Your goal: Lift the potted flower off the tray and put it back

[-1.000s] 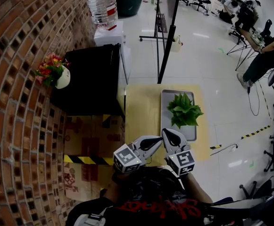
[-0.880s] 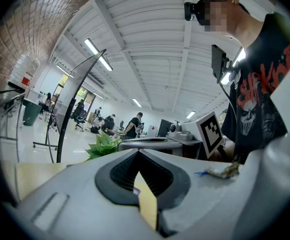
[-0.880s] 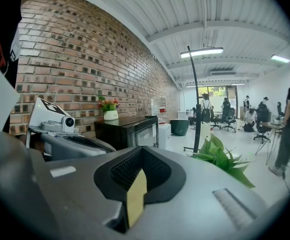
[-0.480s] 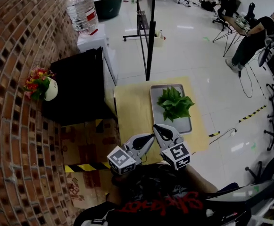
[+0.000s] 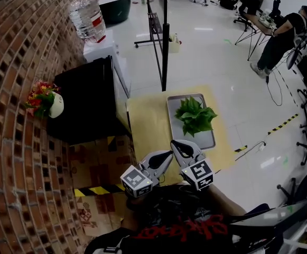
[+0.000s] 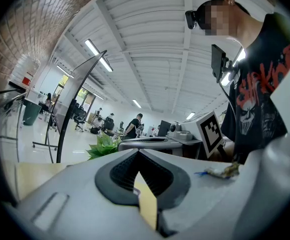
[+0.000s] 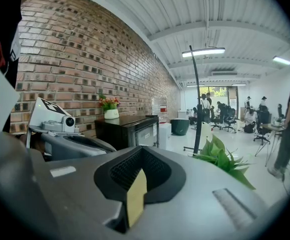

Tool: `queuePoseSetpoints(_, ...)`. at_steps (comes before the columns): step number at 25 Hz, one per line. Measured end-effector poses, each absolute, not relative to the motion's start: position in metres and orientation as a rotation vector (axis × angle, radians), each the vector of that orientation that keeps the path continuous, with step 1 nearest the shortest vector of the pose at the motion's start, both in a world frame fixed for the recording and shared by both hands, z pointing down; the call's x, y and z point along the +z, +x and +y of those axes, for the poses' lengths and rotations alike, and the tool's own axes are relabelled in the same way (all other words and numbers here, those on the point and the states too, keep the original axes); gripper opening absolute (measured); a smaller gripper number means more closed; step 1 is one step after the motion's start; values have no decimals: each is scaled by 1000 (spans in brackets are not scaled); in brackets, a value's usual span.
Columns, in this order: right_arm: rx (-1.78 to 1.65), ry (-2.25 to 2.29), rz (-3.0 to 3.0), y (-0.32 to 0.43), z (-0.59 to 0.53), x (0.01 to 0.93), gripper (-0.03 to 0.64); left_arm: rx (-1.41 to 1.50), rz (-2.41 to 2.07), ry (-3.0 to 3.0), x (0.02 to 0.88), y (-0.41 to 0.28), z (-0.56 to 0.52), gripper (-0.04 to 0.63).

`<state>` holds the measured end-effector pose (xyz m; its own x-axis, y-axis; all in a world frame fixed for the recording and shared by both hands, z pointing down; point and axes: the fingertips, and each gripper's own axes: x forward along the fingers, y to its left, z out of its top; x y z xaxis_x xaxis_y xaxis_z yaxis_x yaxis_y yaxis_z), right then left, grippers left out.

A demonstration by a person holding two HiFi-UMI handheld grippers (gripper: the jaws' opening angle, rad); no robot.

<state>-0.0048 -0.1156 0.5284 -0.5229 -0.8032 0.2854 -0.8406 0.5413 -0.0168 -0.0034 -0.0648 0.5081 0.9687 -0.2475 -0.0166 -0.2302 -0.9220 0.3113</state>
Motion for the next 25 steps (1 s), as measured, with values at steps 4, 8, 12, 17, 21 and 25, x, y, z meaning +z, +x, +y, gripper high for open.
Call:
queuePoseSetpoints(4, 219, 1380, -2536, -5, -116, 528, 2, -82, -344, 2815, 512, -4, -65, 0)
queuePoseSetpoints(8, 219, 1379, -2540, -5, -116, 529, 2, -66, -349, 2834, 515, -4, -65, 0)
queuePoseSetpoints(12, 218, 1377, -2539, -6, -116, 529, 2, -70, -350, 2821, 517, -6, -64, 0)
queuePoseSetpoints(17, 221, 1378, -2541, -5, -114, 529, 2, -87, -332, 2808, 509, -2, -62, 0)
queuePoseSetpoints(21, 218, 1380, -2539, -5, -115, 529, 2, -89, -341, 2808, 514, -3, -63, 0)
queuePoseSetpoints(25, 219, 1380, -2538, -5, -114, 528, 2, -62, -356, 2836, 525, -6, -64, 0)
